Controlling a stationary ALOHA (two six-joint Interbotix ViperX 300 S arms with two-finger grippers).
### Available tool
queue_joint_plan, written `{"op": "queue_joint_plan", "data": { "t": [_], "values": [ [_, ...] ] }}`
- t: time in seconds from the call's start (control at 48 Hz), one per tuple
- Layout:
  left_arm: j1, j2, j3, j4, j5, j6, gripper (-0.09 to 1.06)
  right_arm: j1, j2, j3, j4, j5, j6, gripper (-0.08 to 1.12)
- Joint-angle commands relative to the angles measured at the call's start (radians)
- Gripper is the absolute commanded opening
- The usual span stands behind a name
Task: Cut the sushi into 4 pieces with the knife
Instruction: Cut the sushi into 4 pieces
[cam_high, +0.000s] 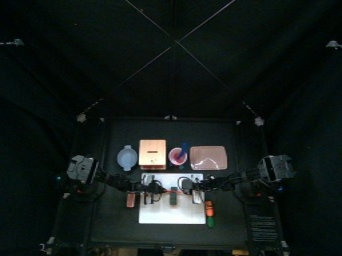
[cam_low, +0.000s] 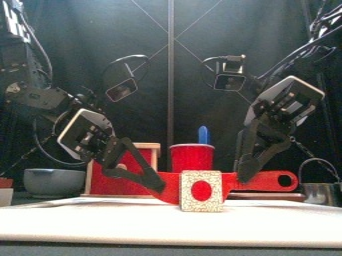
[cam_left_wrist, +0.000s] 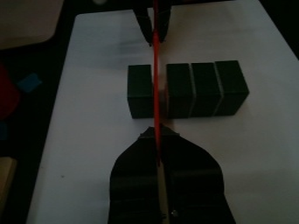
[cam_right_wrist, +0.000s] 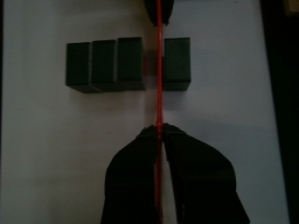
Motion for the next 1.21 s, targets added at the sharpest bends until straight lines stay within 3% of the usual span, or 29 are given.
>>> {"op": "queue_joint_plan", "data": {
  "t": [0.021,0.208,0.354,0.458,0.562,0.854,1.208],
  "values": [
    [0.023,-0.044,-0.018,0.003,-0.002,-0.002,0.15,0.003,-0.052,-0.031,-0.006,0.003,0.008,0.21],
    [-0.008,-0.133,-0.008,0.025,0.044,-0.002,0.15,0.018,-0.127,-0.032,0.000,0.029,0.009,0.21],
    [-0.049,-0.187,-0.008,0.054,0.071,-0.003,0.15,0.060,-0.172,-0.029,0.002,0.031,0.008,0.21],
    [-0.084,-0.192,-0.011,0.063,0.072,-0.005,0.15,0.092,-0.184,-0.028,0.014,0.031,0.009,0.21],
    [-0.098,-0.175,-0.015,0.064,0.072,-0.005,0.15,0.114,-0.175,-0.028,0.032,0.026,0.009,0.21],
    [-0.101,-0.114,-0.029,0.061,0.074,-0.006,0.15,0.115,-0.133,-0.031,0.037,0.014,0.008,0.21],
    [-0.101,-0.104,-0.029,0.060,0.118,-0.009,0.15,0.118,-0.087,-0.032,0.044,-0.003,0.009,0.21]
  ]
}}
